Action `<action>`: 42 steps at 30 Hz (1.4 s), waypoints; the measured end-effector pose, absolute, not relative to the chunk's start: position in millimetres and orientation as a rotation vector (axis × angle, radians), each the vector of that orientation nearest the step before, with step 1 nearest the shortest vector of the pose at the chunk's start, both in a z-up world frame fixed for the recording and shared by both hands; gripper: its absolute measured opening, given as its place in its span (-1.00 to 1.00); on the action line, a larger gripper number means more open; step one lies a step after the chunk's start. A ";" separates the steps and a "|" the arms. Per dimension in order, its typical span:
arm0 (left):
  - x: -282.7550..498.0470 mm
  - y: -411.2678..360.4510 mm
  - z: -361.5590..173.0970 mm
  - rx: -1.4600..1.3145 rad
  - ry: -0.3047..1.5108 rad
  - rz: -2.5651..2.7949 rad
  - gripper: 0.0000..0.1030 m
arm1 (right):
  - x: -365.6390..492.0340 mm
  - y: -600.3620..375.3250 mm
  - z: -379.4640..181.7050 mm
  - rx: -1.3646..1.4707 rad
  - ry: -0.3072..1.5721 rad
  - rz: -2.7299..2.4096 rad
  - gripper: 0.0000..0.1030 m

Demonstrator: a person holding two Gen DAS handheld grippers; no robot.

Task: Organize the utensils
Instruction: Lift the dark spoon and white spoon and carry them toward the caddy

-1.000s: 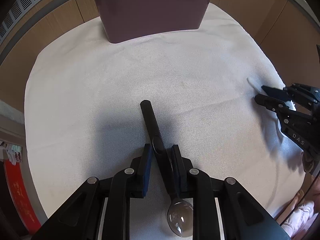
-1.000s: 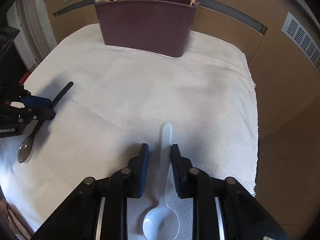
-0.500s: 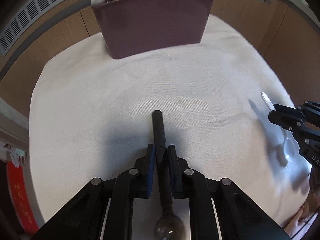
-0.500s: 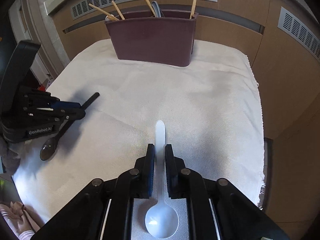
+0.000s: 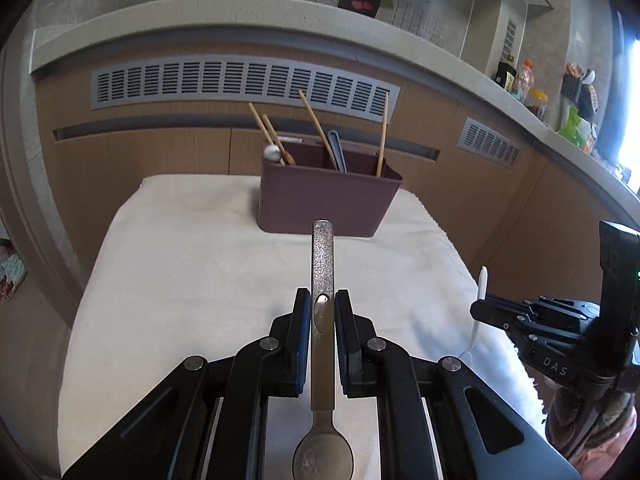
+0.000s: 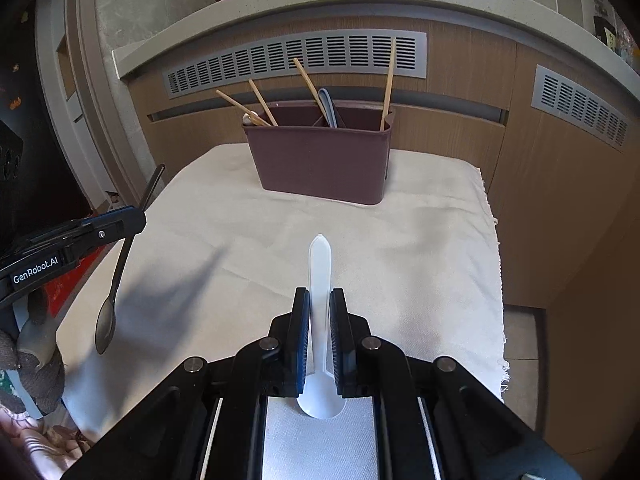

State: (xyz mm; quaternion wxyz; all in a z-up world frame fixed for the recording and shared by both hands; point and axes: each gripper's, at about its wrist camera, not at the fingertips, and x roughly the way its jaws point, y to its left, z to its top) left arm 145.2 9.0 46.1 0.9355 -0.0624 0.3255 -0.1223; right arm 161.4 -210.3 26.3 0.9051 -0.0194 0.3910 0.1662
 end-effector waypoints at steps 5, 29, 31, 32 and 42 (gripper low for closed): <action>140.5 5.7 58.2 -0.125 0.615 -0.259 -0.76 | 157.1 -209.8 43.7 -0.041 0.753 0.341 -0.81; 267.9 -15.0 227.5 -0.141 0.125 -0.262 -0.91 | 267.3 -195.4 216.5 -0.064 0.223 0.267 -0.81; 287.4 -10.5 217.0 -0.146 0.162 -0.262 -0.91 | 289.0 -195.6 204.7 -0.062 0.268 0.256 -0.81; 291.9 -9.1 211.1 -0.143 0.177 -0.260 -0.91 | 297.0 -197.0 198.7 -0.058 0.288 0.252 -0.81; 314.2 5.7 106.2 0.014 0.512 -0.316 -0.88 | 311.8 -214.9 139.1 -0.042 0.466 0.253 -0.81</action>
